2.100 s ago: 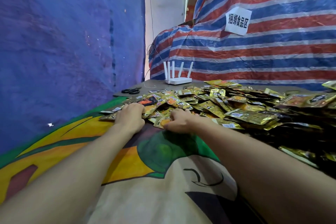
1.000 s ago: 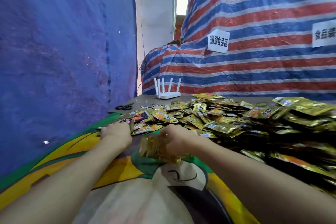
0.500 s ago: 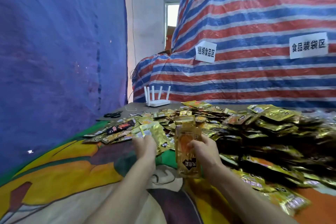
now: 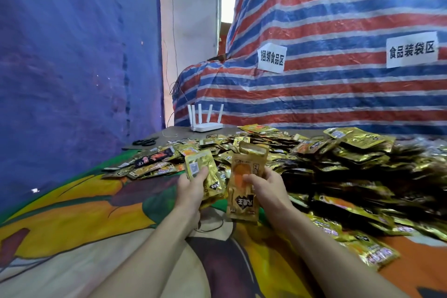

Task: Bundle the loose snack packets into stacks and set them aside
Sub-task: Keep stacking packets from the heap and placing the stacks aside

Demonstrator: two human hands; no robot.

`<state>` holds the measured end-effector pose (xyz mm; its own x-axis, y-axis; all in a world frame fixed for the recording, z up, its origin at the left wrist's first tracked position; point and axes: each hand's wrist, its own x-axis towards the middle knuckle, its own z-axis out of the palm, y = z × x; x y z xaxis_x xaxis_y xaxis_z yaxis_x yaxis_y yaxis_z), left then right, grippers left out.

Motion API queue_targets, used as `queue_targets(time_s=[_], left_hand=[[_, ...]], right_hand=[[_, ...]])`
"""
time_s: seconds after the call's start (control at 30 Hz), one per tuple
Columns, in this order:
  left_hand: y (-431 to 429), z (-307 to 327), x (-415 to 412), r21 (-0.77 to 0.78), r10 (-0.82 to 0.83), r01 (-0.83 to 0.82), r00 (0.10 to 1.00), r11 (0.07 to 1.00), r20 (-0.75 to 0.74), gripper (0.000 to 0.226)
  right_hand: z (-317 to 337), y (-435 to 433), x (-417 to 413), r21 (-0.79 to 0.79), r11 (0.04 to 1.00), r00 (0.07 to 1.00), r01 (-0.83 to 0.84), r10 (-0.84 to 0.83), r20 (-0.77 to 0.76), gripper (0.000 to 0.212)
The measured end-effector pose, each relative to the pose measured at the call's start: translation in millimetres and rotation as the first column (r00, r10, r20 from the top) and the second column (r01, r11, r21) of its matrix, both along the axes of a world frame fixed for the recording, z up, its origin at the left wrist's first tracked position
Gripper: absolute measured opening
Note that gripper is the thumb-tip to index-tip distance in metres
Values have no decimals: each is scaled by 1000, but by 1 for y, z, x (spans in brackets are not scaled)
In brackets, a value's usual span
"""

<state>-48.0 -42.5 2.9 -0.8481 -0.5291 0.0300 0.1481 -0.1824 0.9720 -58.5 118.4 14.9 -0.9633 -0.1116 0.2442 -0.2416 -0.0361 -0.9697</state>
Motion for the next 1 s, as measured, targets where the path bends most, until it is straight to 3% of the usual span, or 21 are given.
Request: queue_targets(time_s=[0.1,0.27,0.37,0.5,0.6,0.67,0.73,0.77,0.83,0.93,1.0], left_hand=[[1,-2,1,-88,-6,4,1000,996,-24,40],[0,-1,2,-64,62,-69,992,996,-109,47],[0,-1,2,-117,56,-72,989,991,-139,18],[16,-2,5,-230,-139,113,985,967,-104,20],[31,-2,11,-171,-323,297,934,940,-155,41],[36,-6,14,-110,-415,403,901,908,-128,89],[38,-7,16,-261,-421,388,903,884,-83,111],[38,-9,16,-355,-404,354,911,865,-76,104],[35,-9,13,-416,-380,287,912,863,-158,66],[36,-7,12,-233,-359,295,879,927,-314,23],[37,-5,16,-205,-400,348,846,915,-351,21]], right_hand=[[-2,3,-1,-14,1000,998,-19,18,-64,19],[-3,3,-2,42,999,995,32,-28,-100,6],[-2,-1,-1,33,998,994,45,-41,-101,8],[-5,-6,-2,-39,999,995,-9,5,-95,13],[-5,-11,-4,-131,991,1000,-31,31,-3,12],[-8,-13,-5,-160,987,999,-27,32,34,10],[-11,-16,-4,-170,985,998,-37,44,39,15],[-12,-17,-3,-185,982,998,-44,51,33,21],[-12,-19,0,-250,966,998,-62,66,9,28],[-11,-21,2,-356,926,992,-121,124,-14,40],[-9,-22,7,-367,908,979,-204,194,-63,44]])
